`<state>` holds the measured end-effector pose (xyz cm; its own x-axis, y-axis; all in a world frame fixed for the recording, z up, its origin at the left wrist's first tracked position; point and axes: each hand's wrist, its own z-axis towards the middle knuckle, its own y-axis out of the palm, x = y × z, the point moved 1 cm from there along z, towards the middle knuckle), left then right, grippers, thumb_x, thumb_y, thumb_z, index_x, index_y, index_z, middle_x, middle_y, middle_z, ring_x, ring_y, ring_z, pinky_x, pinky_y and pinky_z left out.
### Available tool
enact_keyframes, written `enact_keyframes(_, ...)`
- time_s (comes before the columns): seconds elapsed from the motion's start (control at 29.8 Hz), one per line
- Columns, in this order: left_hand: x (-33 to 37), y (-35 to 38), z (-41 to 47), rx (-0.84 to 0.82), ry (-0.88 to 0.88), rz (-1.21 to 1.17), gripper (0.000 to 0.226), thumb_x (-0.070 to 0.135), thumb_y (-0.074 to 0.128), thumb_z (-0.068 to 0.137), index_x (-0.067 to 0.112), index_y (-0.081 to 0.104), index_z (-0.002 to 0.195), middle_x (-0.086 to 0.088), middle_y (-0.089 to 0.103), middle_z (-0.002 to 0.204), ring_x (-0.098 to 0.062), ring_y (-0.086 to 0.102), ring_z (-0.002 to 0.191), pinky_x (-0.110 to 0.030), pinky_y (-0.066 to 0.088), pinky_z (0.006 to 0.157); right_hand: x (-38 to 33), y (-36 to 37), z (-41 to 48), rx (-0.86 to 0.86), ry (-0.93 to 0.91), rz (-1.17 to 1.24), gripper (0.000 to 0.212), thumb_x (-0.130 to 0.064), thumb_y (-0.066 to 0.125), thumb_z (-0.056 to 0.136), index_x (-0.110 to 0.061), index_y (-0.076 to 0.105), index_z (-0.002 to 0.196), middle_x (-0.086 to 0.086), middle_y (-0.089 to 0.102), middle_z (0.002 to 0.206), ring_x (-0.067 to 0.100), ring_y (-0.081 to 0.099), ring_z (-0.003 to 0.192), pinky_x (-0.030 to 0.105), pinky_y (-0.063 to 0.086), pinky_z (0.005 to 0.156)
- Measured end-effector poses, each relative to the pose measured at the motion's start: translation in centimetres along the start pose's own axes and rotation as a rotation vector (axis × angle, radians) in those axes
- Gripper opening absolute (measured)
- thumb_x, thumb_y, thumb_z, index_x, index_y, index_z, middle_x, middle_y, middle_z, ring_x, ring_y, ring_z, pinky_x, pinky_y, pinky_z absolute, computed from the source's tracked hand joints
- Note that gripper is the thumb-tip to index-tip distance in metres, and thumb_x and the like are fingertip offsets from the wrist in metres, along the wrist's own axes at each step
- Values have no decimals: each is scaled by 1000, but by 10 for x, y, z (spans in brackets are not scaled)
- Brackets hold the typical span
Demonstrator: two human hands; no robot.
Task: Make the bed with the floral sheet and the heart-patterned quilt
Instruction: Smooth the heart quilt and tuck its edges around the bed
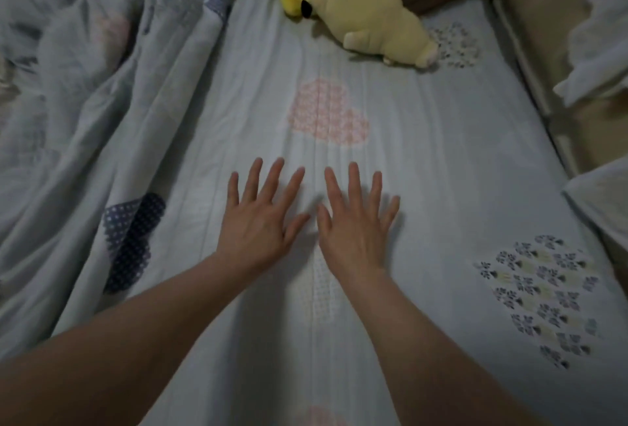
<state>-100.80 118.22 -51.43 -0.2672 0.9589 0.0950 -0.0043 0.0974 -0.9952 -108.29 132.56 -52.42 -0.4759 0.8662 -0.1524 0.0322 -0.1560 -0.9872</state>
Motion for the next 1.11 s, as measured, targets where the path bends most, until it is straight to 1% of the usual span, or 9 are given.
enact_keyframes(0.07,-5,6,36,51,-44,-19,68,63,5,96,34,-1,156,-2,3,165,-29,-4,152,-53,1,121,9,17,34,-84,40,-24,59,-55,22,102,-41,1,155,-4,-6,165,33,-13,150,66,-4,114)
enact_keyframes(0.17,-17,14,92,81,-63,-19,65,62,8,98,35,-6,156,-2,-2,165,-29,-9,151,-52,-5,121,24,52,50,-68,100,-48,62,-62,15,99,-40,8,156,-6,2,165,31,-5,151,65,-1,114)
enact_keyframes(0.37,-48,60,148,-85,-82,-19,71,74,6,92,42,-3,155,3,-3,165,-27,-9,151,-61,-2,118,30,69,55,-32,102,-64,61,-58,28,98,-35,26,154,-4,17,164,31,11,151,64,8,115)
enact_keyframes(0.6,-50,62,152,-116,-76,-24,69,68,15,95,38,11,156,0,8,165,-30,1,152,-62,3,117,29,65,64,-70,80,-106,61,-54,35,93,-34,35,151,-1,26,161,35,20,148,67,15,112)
enact_keyframes(0.7,-52,55,142,-92,-29,-66,68,69,26,93,36,29,153,-3,26,161,-31,16,150,-61,12,116,29,67,57,15,60,-137,58,-52,39,92,-31,45,146,3,35,157,37,31,144,69,22,109)
enact_keyframes(0.8,-75,37,166,4,-4,-108,60,70,37,89,33,59,131,-4,56,134,-32,46,129,-56,25,109,32,70,59,106,73,-175,55,-54,40,87,-31,60,133,5,51,145,36,50,131,69,34,101)
enact_keyframes(0.87,-103,32,203,-2,-93,-65,62,71,33,89,37,51,139,-5,50,142,-34,39,136,-57,19,112,40,79,73,177,70,-280,57,-55,41,83,-33,63,130,5,57,137,33,54,125,68,37,97)
enact_keyframes(0.97,-128,51,230,-83,-201,9,69,74,21,90,43,29,151,-2,27,160,-38,10,149,-70,8,111,46,89,72,191,30,-323,54,-56,36,85,-35,57,129,7,58,138,32,53,122,67,38,96)
enact_keyframes(1.11,-131,64,234,-42,-183,39,68,71,24,89,42,33,150,-2,28,160,-40,9,149,-72,9,110,41,84,86,266,21,-209,49,-57,38,82,-36,60,121,3,56,135,33,57,112,57,42,91)
